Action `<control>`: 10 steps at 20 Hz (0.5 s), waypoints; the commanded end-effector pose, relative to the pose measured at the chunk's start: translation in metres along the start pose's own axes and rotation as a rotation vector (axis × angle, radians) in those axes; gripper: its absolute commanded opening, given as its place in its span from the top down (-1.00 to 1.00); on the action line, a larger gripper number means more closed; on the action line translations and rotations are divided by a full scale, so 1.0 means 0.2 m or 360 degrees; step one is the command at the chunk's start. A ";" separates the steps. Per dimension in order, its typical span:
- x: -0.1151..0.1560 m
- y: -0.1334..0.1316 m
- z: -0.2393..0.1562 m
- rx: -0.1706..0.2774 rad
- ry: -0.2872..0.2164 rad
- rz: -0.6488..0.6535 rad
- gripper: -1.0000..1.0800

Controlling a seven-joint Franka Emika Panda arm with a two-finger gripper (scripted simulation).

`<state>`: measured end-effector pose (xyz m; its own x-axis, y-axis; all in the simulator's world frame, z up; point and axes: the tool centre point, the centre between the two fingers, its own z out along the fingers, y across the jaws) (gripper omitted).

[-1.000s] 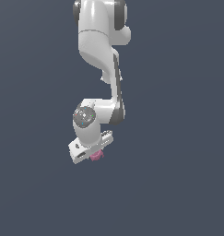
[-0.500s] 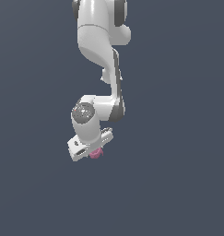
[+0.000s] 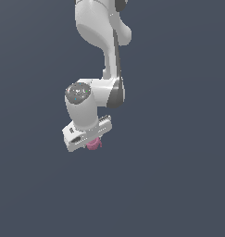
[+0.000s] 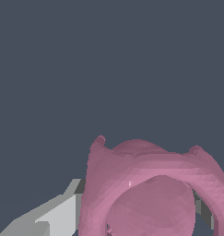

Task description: Pick up the object and move it to a goal position.

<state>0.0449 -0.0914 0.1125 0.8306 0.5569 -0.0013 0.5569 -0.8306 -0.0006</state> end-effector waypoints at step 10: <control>-0.13 -0.03 -0.40 -0.0002 0.0001 0.0000 1.00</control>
<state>0.0224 -0.1004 0.1845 0.8308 0.5566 0.0001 0.5566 -0.8308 0.0012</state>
